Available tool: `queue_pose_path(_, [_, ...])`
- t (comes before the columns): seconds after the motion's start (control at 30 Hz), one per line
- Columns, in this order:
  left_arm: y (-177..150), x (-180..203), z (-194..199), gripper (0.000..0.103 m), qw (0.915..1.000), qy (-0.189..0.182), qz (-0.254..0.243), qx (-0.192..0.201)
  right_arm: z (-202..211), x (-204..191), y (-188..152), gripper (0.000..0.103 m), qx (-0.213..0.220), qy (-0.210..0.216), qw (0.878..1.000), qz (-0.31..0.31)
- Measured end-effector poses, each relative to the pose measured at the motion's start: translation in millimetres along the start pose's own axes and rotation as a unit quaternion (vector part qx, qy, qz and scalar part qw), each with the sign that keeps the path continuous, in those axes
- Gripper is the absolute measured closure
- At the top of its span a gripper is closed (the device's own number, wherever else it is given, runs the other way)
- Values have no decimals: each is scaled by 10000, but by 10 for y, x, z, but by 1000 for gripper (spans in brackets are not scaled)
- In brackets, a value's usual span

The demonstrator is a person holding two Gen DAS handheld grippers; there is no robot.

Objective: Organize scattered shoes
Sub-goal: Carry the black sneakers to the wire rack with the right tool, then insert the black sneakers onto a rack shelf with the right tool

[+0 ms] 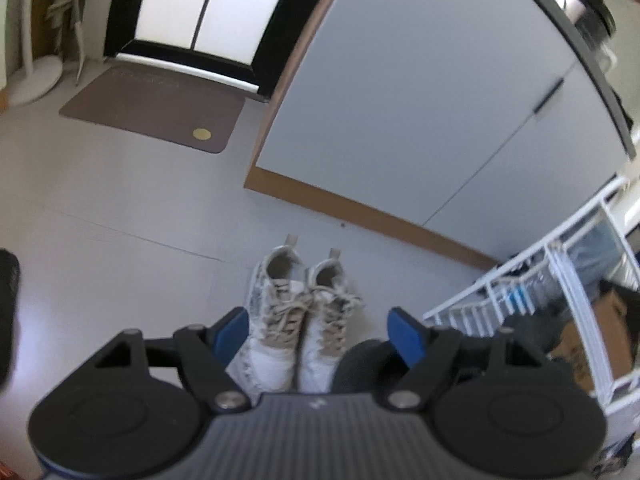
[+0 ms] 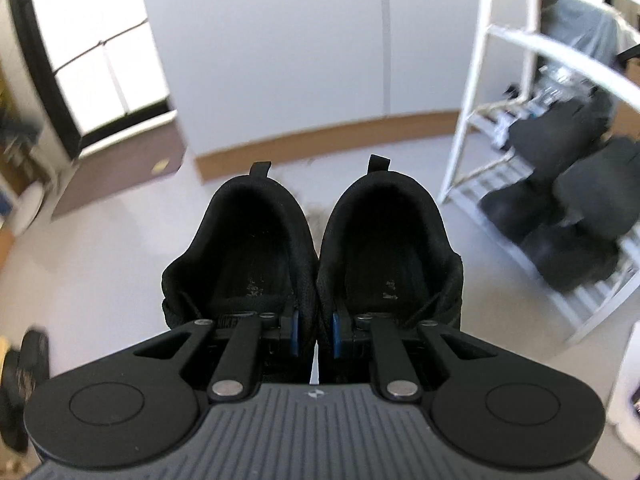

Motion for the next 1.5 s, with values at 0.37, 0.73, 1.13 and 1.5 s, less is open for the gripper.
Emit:
queue_pose_path(0.37, [-39, 505, 0, 23, 9987, -261, -434, 43, 461, 1093, 1393, 86, 931, -872, 9905, -505])
queue_pose_path(0.73, [-67, 800, -76, 17, 9967, -409, -699, 17, 613, 1987, 2003, 86, 1038, -1405, 9795, -1000])
queue_pose_path(1.13, [-86, 846, -222, 17, 9972, -426, -596, -114, 626, 2791, 2392, 86, 1252, -2059, 9558, -1682])
queue_pose_path(1.5, [-88, 915, -306, 17, 9971, -395, -642, -121, 474, 3398, 2609, 86, 1622, -2537, 9289, -2154])
Point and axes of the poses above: each gripper's, at about its wrist camera, not at the fingertips, and z roughly against the way its jaws point, x to its right, y to its top, the point moved 7 cm from there along -z, roughly the way its jaws point, and after that the axes turned 4 degrees about y, right-handed, at the moved point
